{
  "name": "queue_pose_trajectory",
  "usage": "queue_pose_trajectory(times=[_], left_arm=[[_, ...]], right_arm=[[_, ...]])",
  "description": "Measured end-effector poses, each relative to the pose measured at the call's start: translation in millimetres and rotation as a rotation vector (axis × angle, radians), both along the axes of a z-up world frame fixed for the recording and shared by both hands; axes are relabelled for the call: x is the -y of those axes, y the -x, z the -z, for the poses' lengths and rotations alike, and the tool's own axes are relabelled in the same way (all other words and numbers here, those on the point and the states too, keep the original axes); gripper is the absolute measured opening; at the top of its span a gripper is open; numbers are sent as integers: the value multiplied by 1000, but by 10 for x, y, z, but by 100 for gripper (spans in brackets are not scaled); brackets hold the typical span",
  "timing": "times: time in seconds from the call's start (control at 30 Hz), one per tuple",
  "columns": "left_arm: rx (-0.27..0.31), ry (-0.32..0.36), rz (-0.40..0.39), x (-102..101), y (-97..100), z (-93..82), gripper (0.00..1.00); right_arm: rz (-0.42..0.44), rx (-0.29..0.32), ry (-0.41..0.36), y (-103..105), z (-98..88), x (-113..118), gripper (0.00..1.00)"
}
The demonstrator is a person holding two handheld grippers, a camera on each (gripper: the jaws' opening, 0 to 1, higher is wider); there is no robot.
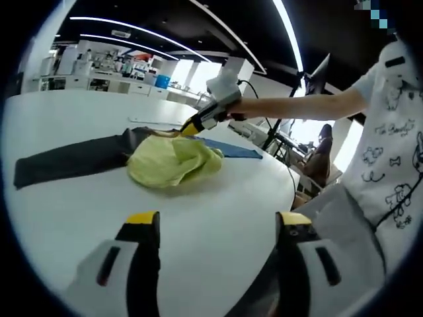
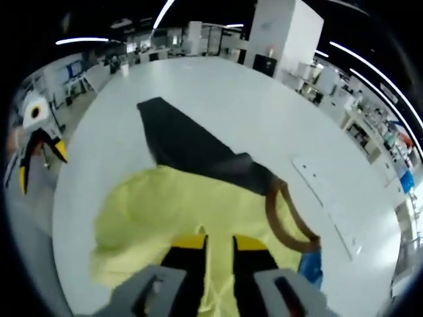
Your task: Fold the garment on the visible template until the final outline fits inside the template.
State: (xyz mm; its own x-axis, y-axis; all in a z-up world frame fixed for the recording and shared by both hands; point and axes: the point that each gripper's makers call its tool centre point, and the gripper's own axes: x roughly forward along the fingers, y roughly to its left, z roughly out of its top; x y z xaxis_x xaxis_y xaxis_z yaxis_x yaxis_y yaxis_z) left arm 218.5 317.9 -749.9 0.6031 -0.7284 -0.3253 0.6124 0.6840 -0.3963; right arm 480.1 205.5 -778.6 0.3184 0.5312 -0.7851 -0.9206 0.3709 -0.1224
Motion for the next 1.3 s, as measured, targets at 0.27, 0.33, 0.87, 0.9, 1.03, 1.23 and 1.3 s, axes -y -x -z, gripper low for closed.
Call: queue_pose_trajectory(times=[0.27, 0.33, 0.87, 0.9, 1.03, 1.23, 1.3], left_arm=[[14, 2, 12, 48, -11, -30, 68], [19, 6, 16, 62, -11, -39, 68], [33, 12, 27, 82, 28, -67, 68], [33, 14, 27, 83, 31, -67, 68], [32, 23, 17, 82, 48, -53, 68], [26, 37, 11, 100, 82, -38, 68], [25, 37, 8, 99, 82, -35, 68]], right_arm=[[67, -30, -164, 172, -311, 215, 57], [78, -24, -175, 195, -309, 286, 72], [121, -10, -166, 498, -268, 617, 94], [125, -14, -175, 533, -259, 617, 92], [134, -28, -171, 673, -132, 643, 92], [129, -69, -146, 880, 61, 708, 77], [133, -72, -155, 911, 78, 709, 71]])
